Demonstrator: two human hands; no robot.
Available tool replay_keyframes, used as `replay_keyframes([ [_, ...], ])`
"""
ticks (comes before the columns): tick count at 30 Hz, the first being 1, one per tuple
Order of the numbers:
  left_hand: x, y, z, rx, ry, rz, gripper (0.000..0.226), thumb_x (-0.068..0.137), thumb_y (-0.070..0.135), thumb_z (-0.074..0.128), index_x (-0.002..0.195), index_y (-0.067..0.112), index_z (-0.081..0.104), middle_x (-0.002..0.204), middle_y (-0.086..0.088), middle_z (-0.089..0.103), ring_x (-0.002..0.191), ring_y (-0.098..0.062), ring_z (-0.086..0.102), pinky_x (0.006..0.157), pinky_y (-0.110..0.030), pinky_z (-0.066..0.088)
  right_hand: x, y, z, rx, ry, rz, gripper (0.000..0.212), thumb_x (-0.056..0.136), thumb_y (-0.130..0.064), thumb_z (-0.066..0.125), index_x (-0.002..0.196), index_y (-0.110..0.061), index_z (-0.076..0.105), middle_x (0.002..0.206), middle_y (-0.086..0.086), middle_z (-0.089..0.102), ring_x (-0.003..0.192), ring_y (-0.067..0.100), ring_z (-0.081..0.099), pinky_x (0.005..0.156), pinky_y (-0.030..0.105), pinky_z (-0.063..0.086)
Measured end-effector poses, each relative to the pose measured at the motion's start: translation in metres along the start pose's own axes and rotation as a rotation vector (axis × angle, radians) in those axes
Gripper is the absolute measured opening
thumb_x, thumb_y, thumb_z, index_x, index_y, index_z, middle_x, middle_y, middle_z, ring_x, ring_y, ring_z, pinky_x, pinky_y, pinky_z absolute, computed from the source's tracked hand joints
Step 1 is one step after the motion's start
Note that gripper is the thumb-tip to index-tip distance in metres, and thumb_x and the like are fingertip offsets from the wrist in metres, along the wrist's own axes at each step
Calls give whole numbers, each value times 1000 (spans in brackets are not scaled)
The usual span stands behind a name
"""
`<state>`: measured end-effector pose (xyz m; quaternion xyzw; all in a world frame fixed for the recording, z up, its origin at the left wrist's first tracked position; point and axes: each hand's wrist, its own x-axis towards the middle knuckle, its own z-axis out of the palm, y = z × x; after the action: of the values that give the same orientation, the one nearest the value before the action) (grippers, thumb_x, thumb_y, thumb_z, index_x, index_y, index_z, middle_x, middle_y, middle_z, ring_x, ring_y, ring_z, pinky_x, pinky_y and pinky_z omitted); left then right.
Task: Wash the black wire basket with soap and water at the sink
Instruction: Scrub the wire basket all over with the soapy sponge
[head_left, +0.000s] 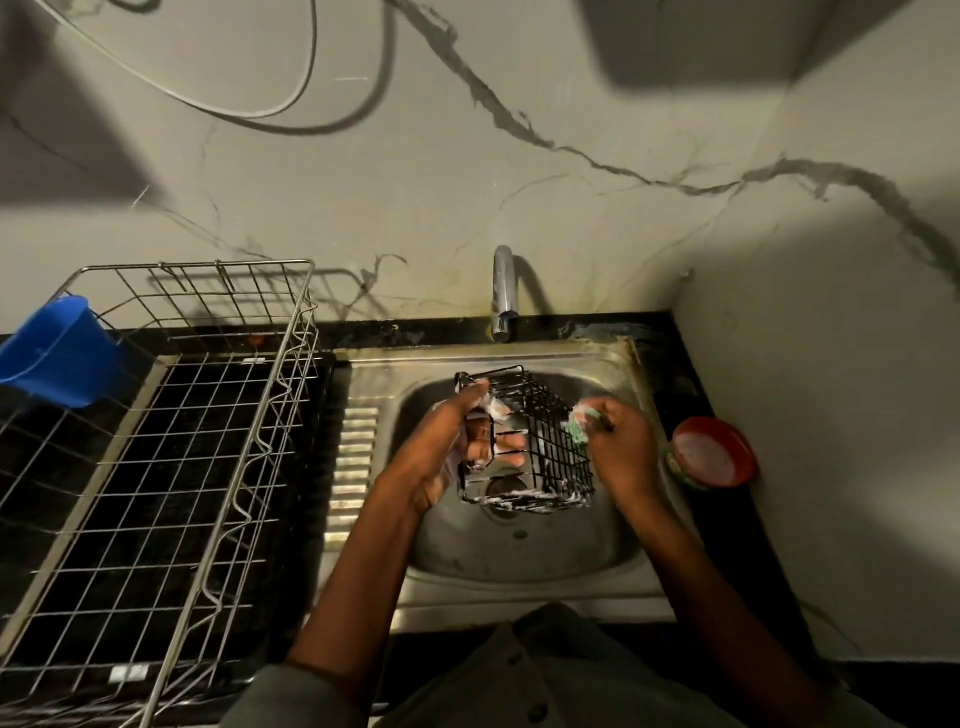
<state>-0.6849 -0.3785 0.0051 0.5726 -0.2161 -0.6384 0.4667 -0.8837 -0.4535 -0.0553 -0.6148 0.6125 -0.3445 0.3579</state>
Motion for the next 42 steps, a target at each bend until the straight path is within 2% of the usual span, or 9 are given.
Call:
replay_keyframes([
  [3,10,-5,2,3,121,26,50,102,48,56,113,2,71,95,-20,77,77,-33,71,40,-20,39,-14,-27,5,82,42,-119,27,84,-4,76,96,-28,76,92,-10,75,87,6,71,81,28,59],
  [6,17,-14,1,-35,234,89,37,99,45,62,80,14,67,76,-12,70,58,-25,67,46,-24,44,-40,-59,22,122,-86,-163,25,84,-7,78,101,-25,75,91,-17,71,86,-6,65,75,9,50],
  [13,15,-35,-7,-297,414,113,22,103,36,62,96,15,61,60,1,52,41,-13,49,37,-21,36,-49,-25,30,-174,14,-29,25,86,-7,75,102,-25,77,99,-3,77,92,13,71,81,32,59],
  [15,17,-38,-9,-309,467,113,26,104,39,61,93,16,58,62,0,49,38,-11,46,35,-19,31,-53,-26,31,-182,41,-27,24,88,-5,71,104,-21,77,101,0,76,91,15,69,80,28,57],
  [21,23,-37,-16,-313,635,68,37,105,40,59,76,17,57,59,-1,51,32,-6,40,38,-18,27,-77,-45,46,-105,-243,-481,24,84,-1,72,101,-18,77,101,-5,74,92,7,67,84,17,52],
  [26,27,-44,-17,-360,647,40,38,106,42,57,75,20,56,59,4,50,33,-4,38,38,-18,27,-55,-16,12,-348,-37,-67,29,90,-11,71,114,-27,75,111,-3,74,98,18,70,76,23,50],
  [34,46,-53,-10,-430,630,30,34,103,37,61,75,20,57,60,3,52,54,-13,47,54,-26,39,-84,-44,46,-210,-239,-659,21,83,-3,67,96,-17,75,99,-4,72,93,15,61,84,27,47],
  [37,40,-50,-10,-377,584,19,41,105,43,55,70,24,52,46,11,46,37,-6,37,40,-20,26,-61,-14,15,-379,-138,-527,26,82,-2,66,99,-20,74,98,-5,72,90,17,59,76,30,44],
  [42,36,-52,-9,-345,590,-8,40,105,45,55,72,24,55,54,9,49,42,-7,36,43,-23,26,-36,5,-13,-585,39,-131,31,71,-3,74,96,-21,77,98,1,73,90,25,66,76,29,50],
])
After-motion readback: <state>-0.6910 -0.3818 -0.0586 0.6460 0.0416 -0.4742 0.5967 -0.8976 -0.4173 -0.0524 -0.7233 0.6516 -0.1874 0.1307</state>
